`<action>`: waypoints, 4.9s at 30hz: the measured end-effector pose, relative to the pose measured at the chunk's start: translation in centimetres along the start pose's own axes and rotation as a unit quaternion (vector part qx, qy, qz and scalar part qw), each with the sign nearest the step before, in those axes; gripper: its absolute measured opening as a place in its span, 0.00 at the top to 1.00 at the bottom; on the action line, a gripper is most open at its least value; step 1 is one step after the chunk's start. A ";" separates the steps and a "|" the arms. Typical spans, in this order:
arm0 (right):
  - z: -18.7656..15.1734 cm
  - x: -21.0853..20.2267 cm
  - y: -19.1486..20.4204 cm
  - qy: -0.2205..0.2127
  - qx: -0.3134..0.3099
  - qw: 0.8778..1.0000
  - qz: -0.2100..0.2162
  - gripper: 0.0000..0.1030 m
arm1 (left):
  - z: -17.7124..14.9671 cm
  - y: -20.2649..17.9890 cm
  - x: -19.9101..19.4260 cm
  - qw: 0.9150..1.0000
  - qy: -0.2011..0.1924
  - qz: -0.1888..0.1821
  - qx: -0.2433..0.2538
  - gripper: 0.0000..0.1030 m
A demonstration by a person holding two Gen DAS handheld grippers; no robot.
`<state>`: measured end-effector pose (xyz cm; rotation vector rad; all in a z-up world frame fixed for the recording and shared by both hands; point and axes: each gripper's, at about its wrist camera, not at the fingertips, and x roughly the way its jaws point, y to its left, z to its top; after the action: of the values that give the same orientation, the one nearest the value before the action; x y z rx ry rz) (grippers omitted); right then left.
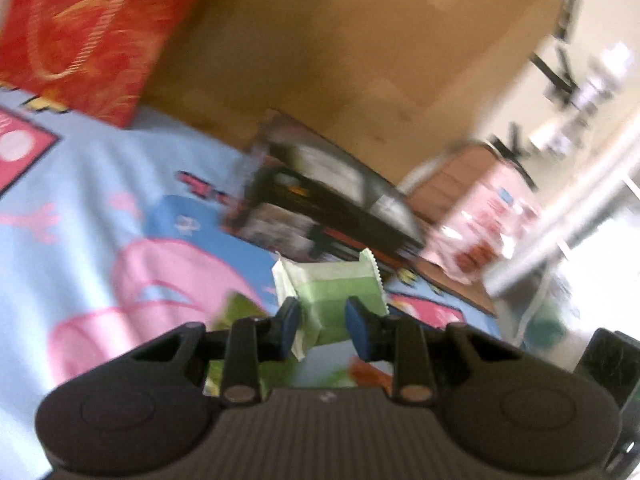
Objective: Organize snacks
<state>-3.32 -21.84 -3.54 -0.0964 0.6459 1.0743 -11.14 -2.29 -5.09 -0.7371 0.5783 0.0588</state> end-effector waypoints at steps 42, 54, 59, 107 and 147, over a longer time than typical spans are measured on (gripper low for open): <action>-4.4 -8.0 -1.3 -0.054 -0.106 0.990 -0.072 0.52 | -1.8 -10.1 1.3 0.989 0.053 -0.011 0.138 0.66; 6.7 4.7 -4.4 -0.056 -0.058 0.996 -0.042 0.34 | 10.0 -5.0 6.3 0.993 -0.032 0.095 0.065 0.62; 6.0 2.6 -7.0 -0.086 -0.003 0.995 -0.047 0.34 | 8.6 -2.2 3.1 0.995 -0.055 0.071 0.034 0.62; -12.0 -12.9 -7.2 0.004 -0.043 0.990 -0.134 0.76 | -10.9 -14.3 8.9 0.968 0.171 -0.013 0.186 0.73; -5.2 -4.2 -3.5 0.026 -0.038 0.996 0.072 0.41 | -1.0 -1.7 -2.1 0.999 0.007 0.021 0.048 0.67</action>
<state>-4.00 -28.84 -6.28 -0.1452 0.6657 1.2395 -12.91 -3.87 -3.55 -0.6325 0.6058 0.0633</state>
